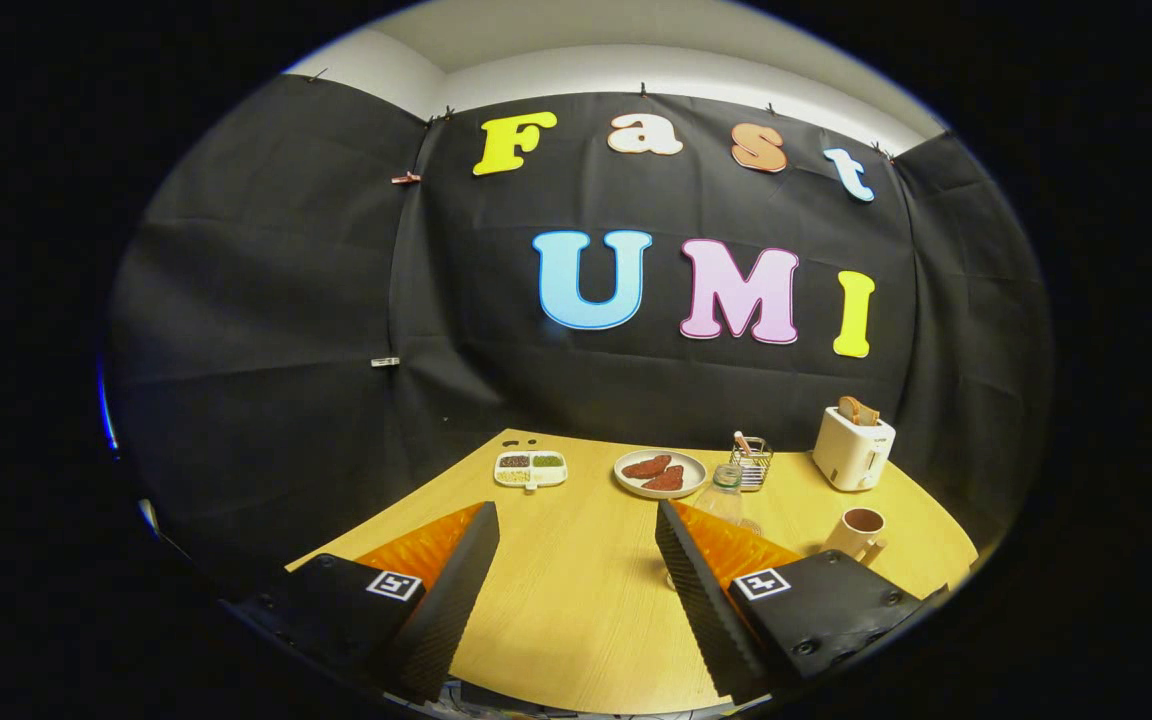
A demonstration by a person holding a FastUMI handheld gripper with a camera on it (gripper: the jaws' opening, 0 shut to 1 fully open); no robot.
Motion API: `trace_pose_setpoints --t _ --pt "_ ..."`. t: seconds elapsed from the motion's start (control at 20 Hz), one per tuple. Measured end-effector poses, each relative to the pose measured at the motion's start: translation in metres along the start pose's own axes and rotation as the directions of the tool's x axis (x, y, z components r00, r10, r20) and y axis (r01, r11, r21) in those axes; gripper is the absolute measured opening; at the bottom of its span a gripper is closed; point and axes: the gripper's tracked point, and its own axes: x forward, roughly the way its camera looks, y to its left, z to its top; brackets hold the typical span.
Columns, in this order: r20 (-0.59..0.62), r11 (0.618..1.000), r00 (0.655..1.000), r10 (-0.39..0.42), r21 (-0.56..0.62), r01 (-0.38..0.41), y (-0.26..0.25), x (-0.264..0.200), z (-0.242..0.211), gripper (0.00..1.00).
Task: Take the bottle from table, then pour the juice into the cup, finally place the bottle on the coaster
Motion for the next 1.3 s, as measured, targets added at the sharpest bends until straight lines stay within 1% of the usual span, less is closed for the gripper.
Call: trace_pose_setpoints --t 0.2,0.4,0.6,0.75,0.9,1.05,1.3 --pt "-0.001 0.999 0.999 -0.034 0.011 0.034 -0.006 0.014 -0.006 0.97" --pt "-0.025 0.993 0.993 -0.117 0.029 0.117 -0.024 0.034 -0.022 0.97" --pt "-0.055 0.975 0.974 -0.22 0.031 0.222 -0.059 0.06 -0.047 0.97" --pt "-0.081 0.955 0.953 -0.292 0.023 0.294 -0.088 0.077 -0.07 0.97" --pt "-0.094 0.935 0.933 -0.346 0.048 0.352 -0.108 0.092 -0.088 0.97" --pt "-0.11 0.922 0.918 -0.381 0.03 0.386 -0.122 0.106 -0.108 0.97" --pt "-0.119 0.914 0.906 -0.406 -0.032 0.405 -0.138 0.133 -0.133 0.97"
